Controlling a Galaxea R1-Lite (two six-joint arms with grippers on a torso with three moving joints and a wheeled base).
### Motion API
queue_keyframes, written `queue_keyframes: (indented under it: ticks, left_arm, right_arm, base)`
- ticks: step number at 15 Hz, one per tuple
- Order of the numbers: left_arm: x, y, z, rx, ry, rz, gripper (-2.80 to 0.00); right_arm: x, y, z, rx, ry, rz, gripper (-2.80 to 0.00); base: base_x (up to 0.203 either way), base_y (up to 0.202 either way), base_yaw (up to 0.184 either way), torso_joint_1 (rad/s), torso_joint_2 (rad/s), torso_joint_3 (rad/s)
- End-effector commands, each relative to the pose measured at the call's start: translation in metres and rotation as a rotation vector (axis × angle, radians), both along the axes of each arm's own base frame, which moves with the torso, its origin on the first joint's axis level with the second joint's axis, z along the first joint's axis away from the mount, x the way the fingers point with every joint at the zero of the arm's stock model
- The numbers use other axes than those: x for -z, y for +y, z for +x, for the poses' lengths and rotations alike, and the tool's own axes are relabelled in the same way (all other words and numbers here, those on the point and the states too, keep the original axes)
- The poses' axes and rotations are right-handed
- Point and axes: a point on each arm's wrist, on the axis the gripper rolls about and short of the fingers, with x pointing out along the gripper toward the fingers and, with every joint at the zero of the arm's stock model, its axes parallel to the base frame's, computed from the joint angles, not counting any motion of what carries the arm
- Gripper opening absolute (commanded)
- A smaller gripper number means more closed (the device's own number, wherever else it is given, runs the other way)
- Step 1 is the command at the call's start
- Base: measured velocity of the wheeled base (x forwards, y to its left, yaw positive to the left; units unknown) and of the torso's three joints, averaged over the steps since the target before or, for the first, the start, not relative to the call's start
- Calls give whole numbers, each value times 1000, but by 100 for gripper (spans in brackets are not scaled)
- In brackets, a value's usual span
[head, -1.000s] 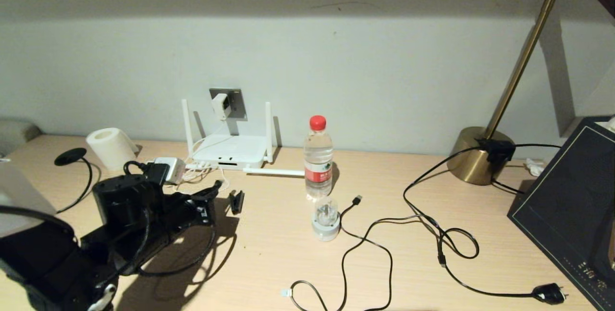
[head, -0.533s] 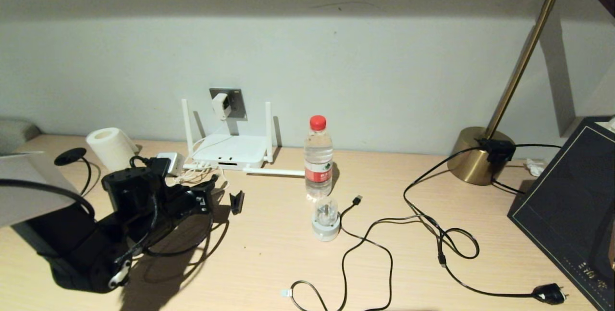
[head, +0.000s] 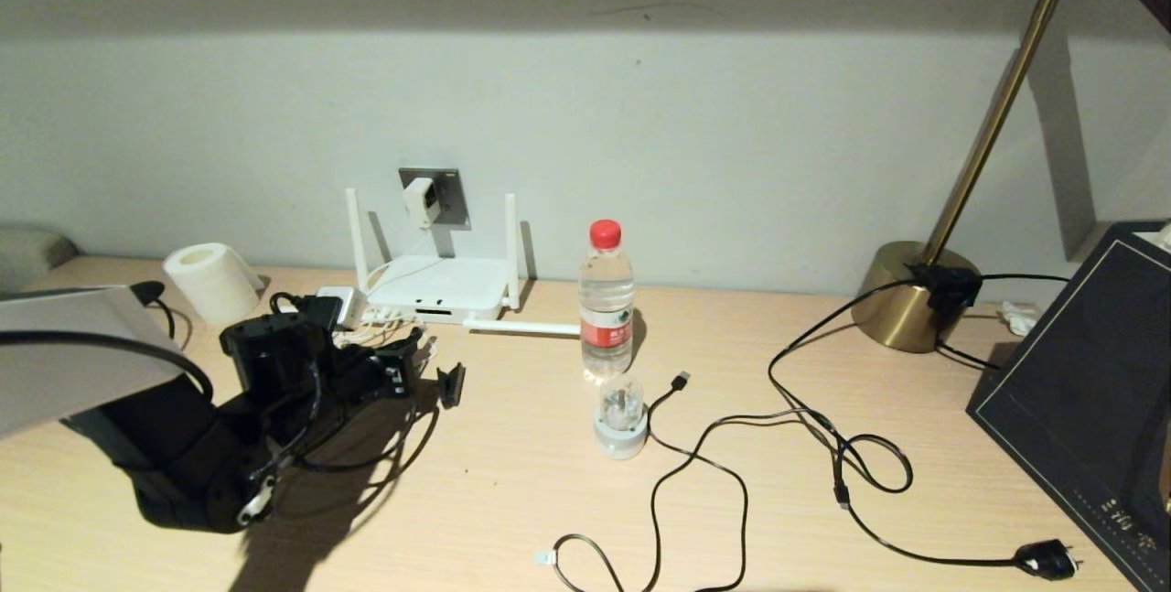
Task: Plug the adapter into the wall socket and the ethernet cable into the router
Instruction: Align cable and router interface
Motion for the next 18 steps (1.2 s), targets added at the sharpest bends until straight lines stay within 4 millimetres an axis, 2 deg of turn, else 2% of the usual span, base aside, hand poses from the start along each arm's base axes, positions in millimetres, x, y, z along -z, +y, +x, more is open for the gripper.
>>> queue_keyframes:
  ticks: [1, 6, 14, 18]
  left_arm:
    - [-1, 1, 2, -1, -10, -1, -280]
    - [-1, 2, 8, -6, -15, -1, -280]
    - [-5, 3, 4, -6, -17, -3, -280]
    - [-3, 11, 5, -26, -12, -3, -280]
  right_arm:
    - [0, 0, 0, -1, 1, -2, -280]
    - [0, 0, 0, -1, 1, -1, -280]
    - [0, 0, 0, -1, 2, -1, -280]
    - [0, 0, 0, -1, 2, -1, -280]
  base:
    - [0, 0, 0, 0, 0, 0]
    - [0, 0, 0, 0, 0, 0]
    - [0, 0, 0, 0, 0, 0]
    - [0, 0, 0, 0, 0, 0]
